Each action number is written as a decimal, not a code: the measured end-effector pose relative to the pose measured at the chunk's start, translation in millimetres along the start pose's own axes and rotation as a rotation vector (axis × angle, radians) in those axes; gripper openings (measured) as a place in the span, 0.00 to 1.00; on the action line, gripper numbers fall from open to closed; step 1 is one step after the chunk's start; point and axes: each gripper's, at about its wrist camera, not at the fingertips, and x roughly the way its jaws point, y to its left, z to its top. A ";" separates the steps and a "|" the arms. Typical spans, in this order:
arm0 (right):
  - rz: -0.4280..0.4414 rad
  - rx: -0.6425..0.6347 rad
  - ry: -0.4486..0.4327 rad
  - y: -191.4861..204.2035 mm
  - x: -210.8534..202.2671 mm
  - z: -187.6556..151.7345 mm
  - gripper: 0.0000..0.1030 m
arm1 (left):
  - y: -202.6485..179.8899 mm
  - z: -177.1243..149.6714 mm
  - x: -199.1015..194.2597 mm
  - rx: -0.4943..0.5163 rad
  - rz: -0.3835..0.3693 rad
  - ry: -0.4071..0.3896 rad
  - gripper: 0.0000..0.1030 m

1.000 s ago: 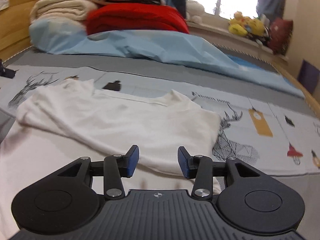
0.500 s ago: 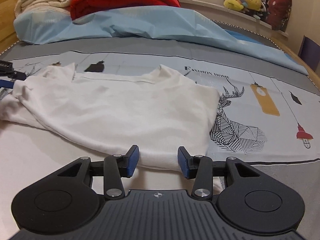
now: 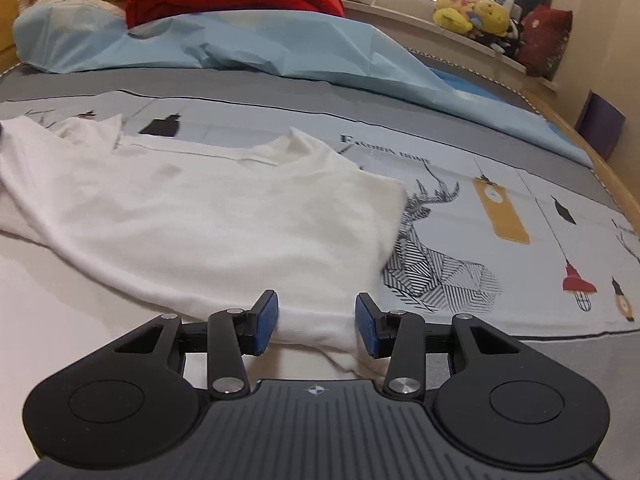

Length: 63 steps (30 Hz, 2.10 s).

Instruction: Fold small clothes

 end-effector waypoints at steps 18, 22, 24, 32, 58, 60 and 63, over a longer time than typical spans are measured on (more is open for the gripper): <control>-0.031 0.025 0.045 -0.8 24.8 -5.0 0.48 | 3.8 -17.3 2.6 0.104 0.132 0.031 0.81; -0.048 -0.009 0.012 2.3 20.3 -4.3 0.50 | -0.7 -27.4 11.8 0.137 0.183 0.073 0.81; -0.003 0.064 -0.041 -6.3 4.6 2.9 0.50 | 0.2 -29.4 4.7 0.133 0.192 0.066 0.81; 0.078 0.181 -0.236 -26.2 -94.7 11.0 0.60 | -10.7 -72.8 -93.2 0.131 0.218 0.003 0.82; 0.252 -0.020 -0.216 11.8 -261.6 -224.6 0.69 | 4.5 -317.3 -257.9 0.115 0.332 -0.014 0.89; 0.247 -0.014 -0.206 8.3 -260.3 -226.3 0.69 | 7.1 -318.5 -255.9 0.113 0.338 -0.002 0.89; 0.248 0.030 -0.177 -2.7 -255.3 -227.1 0.69 | 15.3 -316.7 -250.1 0.078 0.328 0.023 0.89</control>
